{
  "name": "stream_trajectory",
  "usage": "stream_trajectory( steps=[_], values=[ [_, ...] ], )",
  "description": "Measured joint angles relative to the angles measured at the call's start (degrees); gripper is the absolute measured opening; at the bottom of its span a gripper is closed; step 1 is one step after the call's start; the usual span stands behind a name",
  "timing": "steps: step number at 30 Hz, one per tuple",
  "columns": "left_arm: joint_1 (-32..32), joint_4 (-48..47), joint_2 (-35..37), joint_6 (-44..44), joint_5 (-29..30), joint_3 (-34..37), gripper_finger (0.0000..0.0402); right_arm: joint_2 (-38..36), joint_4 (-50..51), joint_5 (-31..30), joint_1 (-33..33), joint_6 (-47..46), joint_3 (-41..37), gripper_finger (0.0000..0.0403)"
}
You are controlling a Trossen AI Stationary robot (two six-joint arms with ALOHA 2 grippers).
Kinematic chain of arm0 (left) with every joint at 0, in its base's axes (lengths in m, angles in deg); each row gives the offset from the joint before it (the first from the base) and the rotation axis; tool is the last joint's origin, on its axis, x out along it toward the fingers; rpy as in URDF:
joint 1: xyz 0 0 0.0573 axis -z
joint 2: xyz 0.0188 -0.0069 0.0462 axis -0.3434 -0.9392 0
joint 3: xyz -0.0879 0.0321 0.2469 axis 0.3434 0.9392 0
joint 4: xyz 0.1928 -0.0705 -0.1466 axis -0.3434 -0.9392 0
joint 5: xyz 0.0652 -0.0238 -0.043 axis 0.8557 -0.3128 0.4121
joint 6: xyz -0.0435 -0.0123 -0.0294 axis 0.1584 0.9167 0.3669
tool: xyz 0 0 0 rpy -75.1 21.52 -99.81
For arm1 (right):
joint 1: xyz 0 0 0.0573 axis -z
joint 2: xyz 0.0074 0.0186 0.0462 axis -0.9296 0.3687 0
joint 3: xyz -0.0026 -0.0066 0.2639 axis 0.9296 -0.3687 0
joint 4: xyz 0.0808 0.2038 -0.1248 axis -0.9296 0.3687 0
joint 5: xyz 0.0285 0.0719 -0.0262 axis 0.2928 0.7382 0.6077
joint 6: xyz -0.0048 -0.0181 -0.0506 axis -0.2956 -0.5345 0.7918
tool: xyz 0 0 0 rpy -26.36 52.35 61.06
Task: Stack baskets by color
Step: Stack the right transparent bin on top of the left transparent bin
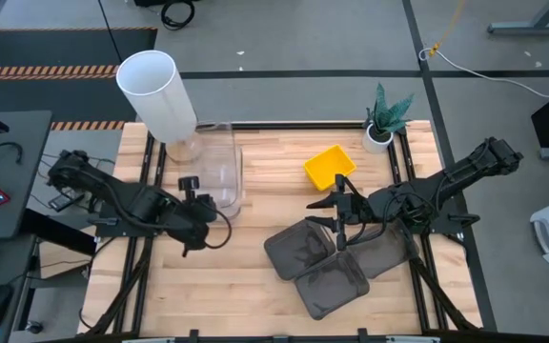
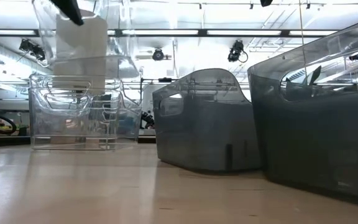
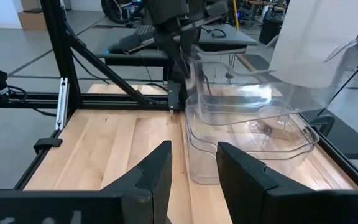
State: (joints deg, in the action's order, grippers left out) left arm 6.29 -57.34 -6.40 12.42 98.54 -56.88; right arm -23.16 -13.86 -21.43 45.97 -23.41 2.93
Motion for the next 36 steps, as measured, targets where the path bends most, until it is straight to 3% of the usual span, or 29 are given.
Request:
stream_trajectory(
  steps=[7, 17, 22, 32, 36],
  values=[
    [-0.6, 5.9, 4.1, -0.1, -3.5, 9.3, 0.0006, 0.0, 0.0, 0.0, 0.0, 0.0, 0.0, 0.0132],
    [-2.8, 10.3, 4.1, 0.6, -10.7, 13.8, 0.0011, 0.0, 0.0, 0.0, 0.0, 0.0, 0.0, 0.0132],
    [-4.1, 12.2, 4.1, 2.6, -11.8, 13.8, 0.0045, 0.0, 0.0, 0.0, 0.0, 0.0, 0.0, 0.0132],
    [-7.4, 13.2, 4.1, 4.6, -12.3, 13.8, 0.0158, 0.0, 0.1, 0.0, 0.0, 0.0, 0.0, 0.0132],
    [-9.9, 14.9, 4.1, 6.9, -12.4, 13.8, 0.0179, 0.0, 0.0, 0.0, 0.3, 0.0, 0.0, 0.0132]
  ],
)
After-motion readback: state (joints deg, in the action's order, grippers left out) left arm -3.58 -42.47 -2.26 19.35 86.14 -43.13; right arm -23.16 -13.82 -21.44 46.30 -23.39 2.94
